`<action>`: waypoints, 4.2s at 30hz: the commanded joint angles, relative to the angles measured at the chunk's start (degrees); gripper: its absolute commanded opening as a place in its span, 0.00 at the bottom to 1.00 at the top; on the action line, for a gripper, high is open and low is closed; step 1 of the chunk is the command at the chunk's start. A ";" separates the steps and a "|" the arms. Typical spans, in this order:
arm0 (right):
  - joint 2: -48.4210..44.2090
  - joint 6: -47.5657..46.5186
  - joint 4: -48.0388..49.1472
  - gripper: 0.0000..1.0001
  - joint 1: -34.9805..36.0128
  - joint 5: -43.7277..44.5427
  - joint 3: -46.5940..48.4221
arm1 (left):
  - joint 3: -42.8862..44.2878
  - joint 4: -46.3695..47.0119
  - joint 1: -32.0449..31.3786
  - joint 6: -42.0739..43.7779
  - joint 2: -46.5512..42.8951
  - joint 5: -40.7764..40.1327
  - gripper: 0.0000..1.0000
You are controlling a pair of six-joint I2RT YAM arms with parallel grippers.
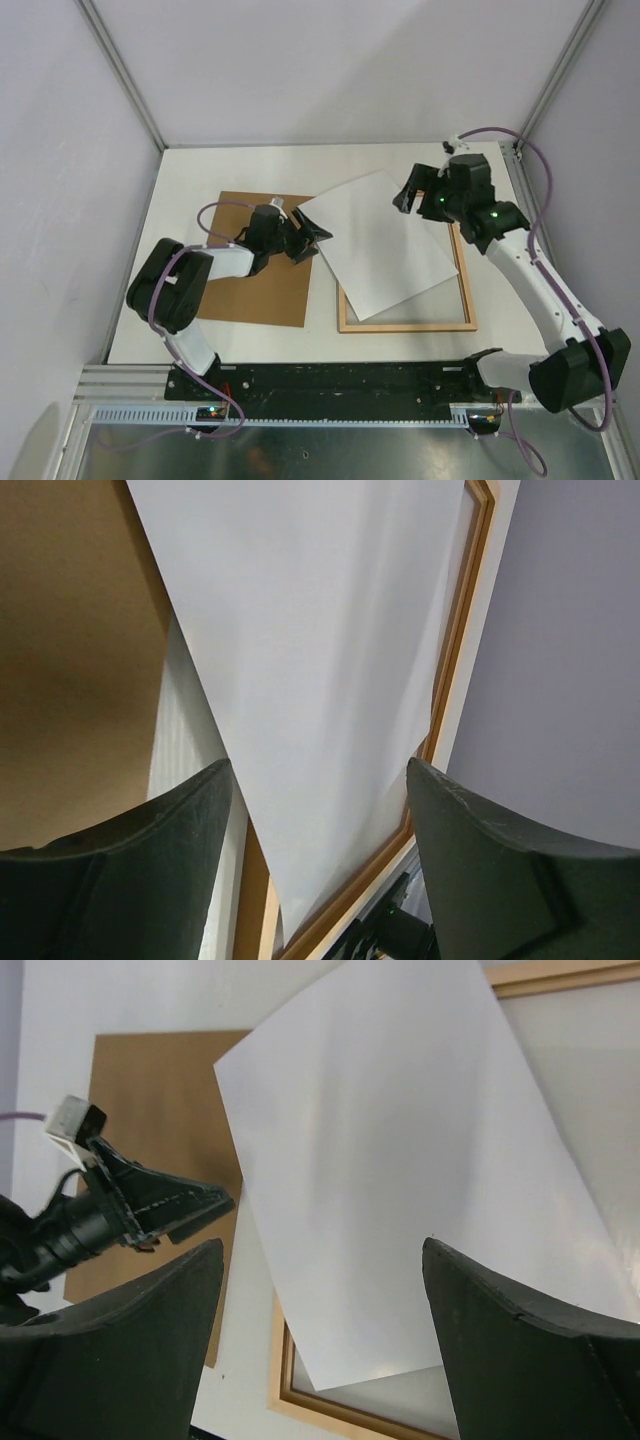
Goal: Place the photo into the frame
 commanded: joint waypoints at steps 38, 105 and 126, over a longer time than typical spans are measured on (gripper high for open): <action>-7.50 -1.12 6.41 0.85 -11.30 -10.86 -4.47 | 7.20 -0.52 -6.41 -7.26 9.05 -9.70 0.70; -7.41 -2.60 8.07 0.84 -14.84 -14.31 -4.38 | 31.65 -26.49 -5.60 15.37 14.89 3.83 0.00; -7.12 -2.29 7.90 0.84 -14.74 -14.60 -4.37 | 25.88 -18.67 -8.67 5.99 12.77 -4.14 0.00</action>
